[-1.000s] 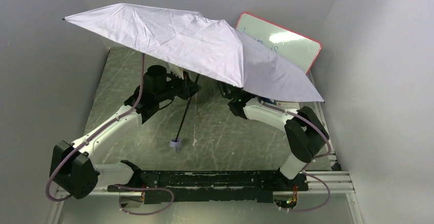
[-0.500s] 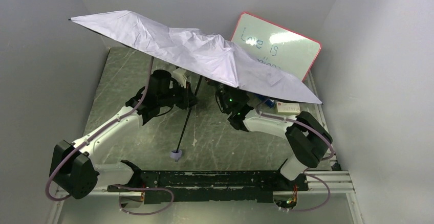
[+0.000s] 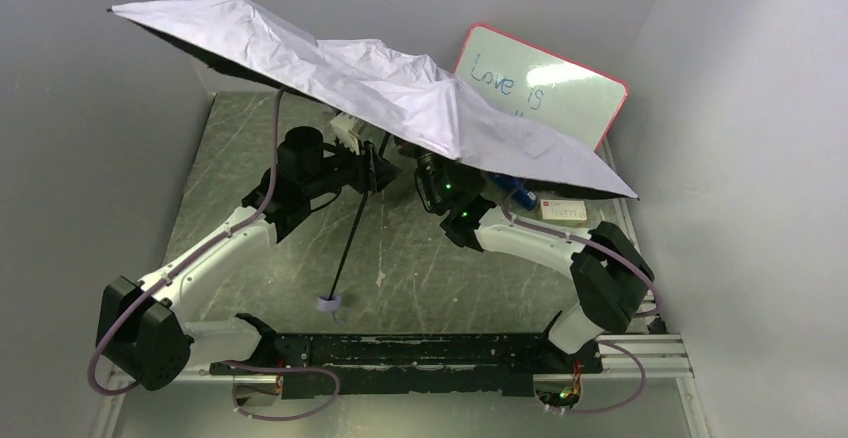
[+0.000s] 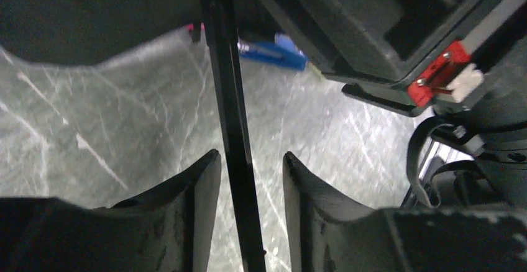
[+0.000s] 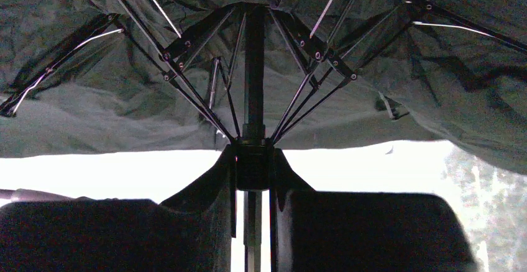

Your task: Put away the umbrella

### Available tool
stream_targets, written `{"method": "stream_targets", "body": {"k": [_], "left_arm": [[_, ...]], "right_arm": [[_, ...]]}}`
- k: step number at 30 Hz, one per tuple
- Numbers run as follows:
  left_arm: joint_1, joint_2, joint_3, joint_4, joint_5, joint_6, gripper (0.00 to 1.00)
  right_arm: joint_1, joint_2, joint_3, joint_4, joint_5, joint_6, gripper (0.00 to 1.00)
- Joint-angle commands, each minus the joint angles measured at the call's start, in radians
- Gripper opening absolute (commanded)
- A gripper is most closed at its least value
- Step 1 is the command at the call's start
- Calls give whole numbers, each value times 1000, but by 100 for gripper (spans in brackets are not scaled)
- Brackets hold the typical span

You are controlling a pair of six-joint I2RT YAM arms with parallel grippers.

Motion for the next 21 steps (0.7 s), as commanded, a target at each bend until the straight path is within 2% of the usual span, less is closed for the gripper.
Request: {"method": "stream_targets", "body": {"k": [1,7,14,17,21], "left_arm": [[4,-16,34,142,6,1,49],[3,-14,34,145,12,1,52],[1,-4,25,175,60,-10,52],[1,6,21,191,84,-18,47],[-1,26,22,205,121,-28,34]], "right_arm": [[-35,-6,69,58,-21,34,0],[-66,-17,113,89,-8,-73,0],[-149,-33,132,79,-30,-62,0],[-172,-36,139,80,-36,-55,0],[-196,-38,157,79,-57,-52,0]]}}
